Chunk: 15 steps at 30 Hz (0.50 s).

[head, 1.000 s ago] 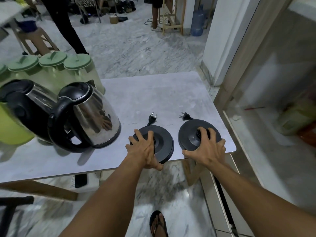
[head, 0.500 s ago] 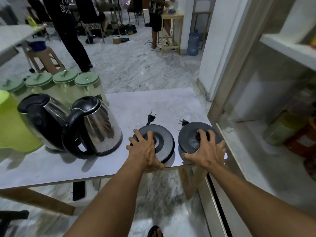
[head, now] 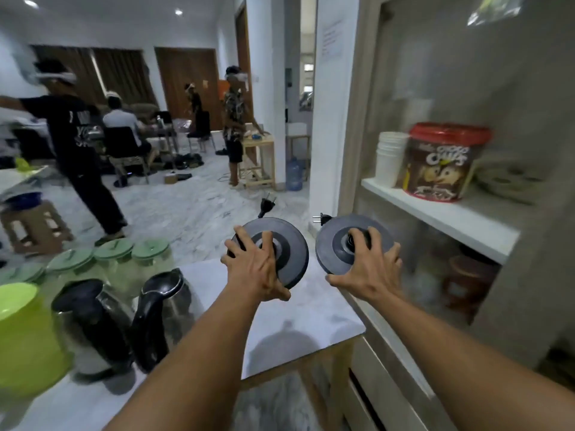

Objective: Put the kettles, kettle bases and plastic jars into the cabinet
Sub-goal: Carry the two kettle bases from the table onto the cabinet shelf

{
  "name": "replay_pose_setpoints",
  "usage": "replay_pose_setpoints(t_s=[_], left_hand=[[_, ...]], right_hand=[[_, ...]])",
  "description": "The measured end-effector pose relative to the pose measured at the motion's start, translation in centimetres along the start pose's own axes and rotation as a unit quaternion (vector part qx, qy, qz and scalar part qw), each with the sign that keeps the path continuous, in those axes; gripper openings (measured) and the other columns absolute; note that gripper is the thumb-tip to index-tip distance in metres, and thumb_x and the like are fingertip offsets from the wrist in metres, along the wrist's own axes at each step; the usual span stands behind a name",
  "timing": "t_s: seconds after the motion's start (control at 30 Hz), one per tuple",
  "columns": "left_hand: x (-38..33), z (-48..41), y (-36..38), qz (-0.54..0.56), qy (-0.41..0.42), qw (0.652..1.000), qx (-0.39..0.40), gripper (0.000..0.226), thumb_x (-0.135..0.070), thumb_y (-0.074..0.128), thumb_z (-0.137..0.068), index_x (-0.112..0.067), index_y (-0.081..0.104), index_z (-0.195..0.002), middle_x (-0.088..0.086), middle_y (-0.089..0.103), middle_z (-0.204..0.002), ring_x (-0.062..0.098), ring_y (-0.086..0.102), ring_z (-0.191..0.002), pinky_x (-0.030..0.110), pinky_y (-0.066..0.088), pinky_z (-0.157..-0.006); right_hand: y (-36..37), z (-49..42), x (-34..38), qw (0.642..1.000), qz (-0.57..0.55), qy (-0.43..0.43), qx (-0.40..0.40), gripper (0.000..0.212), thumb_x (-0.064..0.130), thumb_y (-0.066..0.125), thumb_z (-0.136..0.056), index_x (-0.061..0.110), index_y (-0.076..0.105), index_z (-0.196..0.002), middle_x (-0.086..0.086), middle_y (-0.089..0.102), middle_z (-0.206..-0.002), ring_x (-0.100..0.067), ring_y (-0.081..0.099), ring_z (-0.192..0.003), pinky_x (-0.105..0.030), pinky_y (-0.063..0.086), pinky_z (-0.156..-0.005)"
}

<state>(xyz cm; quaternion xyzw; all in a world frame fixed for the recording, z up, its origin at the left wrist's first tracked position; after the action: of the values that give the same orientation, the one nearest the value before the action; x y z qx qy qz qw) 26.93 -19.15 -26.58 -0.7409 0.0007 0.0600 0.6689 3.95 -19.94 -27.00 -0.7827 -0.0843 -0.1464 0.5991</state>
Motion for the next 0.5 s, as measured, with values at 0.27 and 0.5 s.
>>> replay_pose_setpoints(t_s=[0.27,0.5], left_hand=[[-9.5,4.7,-9.7,0.004,0.192,0.979,-0.064,0.129,-0.069,0.077,-0.05,-0.022,0.005,-0.147,0.033,-0.009,-0.154,0.059,0.014,-0.136,0.061,0.032,-0.103],[-22.9,16.0,-12.2,0.045,0.38,0.922,-0.061,0.134,-0.067,0.079,-0.055,-0.023,-0.002,-0.151,0.033,-0.017,-0.155,0.06,0.007,-0.14,0.063,0.026,-0.108]], right_hand=[[-16.0,10.0,-4.2,0.979,0.045,0.133,-0.147,0.105,0.063,0.076,-0.062,0.034,0.024,-0.148,-0.004,0.009,-0.163,-0.057,0.014,-0.14,-0.063,0.027,-0.112],[-26.7,25.4,-12.5,0.921,0.137,0.299,-0.212,0.107,0.065,0.075,-0.062,0.033,0.022,-0.149,-0.005,0.007,-0.164,-0.057,0.012,-0.142,-0.061,0.026,-0.113]])
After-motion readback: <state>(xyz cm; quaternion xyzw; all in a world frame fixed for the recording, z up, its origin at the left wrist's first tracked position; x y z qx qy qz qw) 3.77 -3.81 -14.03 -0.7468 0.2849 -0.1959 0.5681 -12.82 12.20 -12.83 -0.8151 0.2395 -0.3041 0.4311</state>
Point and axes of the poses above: each hand's wrist, its own z-axis away from the middle knuckle, its own y-axis out of the palm, x = y × z, the point moved 10 cm from there along -z, towards the middle knuckle
